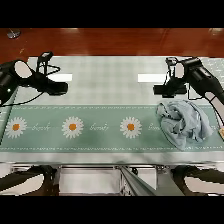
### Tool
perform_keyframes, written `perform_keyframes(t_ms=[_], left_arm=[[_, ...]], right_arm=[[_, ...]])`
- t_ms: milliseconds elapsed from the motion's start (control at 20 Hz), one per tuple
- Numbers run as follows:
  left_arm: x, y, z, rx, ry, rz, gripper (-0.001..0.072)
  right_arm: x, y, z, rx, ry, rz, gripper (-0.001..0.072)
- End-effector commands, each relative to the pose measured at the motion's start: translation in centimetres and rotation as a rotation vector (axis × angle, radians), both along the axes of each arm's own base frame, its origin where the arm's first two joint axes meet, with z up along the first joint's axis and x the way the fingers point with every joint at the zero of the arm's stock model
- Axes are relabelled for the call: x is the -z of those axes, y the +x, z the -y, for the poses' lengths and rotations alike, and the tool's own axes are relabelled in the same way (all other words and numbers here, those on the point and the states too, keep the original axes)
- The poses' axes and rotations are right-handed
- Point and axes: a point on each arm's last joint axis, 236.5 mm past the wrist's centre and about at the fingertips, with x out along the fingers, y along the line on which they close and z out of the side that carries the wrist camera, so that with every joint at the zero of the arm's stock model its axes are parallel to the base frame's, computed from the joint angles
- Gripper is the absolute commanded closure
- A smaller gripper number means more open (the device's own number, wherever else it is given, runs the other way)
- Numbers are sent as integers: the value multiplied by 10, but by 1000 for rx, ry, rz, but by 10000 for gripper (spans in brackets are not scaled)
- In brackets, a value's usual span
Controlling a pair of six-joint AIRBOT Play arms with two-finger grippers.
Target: Fold the shirts.
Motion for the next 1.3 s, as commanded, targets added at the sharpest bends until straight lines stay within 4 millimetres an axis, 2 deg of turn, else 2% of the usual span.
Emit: perform_keyframes(t_ms=[0, 800, 950, 1000, 1050, 1100, 1150, 1250], left_arm=[[0, 0, 0, 0, 1, -1, 681], [0, 0, 0, 0, 0, -1, 682], [1, 6, 0, -6, 0, 21, 681], [2, 10, -1, -10, 1, 31, 654], [2, 12, -1, -12, 0, 36, 395], [2, 12, 1, -23, -10, 33, 17], [0, 10, 3, -41, -28, 18, -1], [-2, -10, 4, 17, -14, -42, 0]], right_arm=[[0, 0, 0, 1, 0, 0, 679], [0, 0, 0, 1, 1, 0, 679], [0, 3, 0, -1, 1, 13, 675], [-1, 2, 2, -2, -9, 7, 524], [-1, -2, 5, -3, -21, -8, 166], [-4, -7, 9, -47, -43, -28, 94], [-11, -11, 19, -92, -91, -36, 94], [-45, -19, 52, -139, -226, -12, 94]])
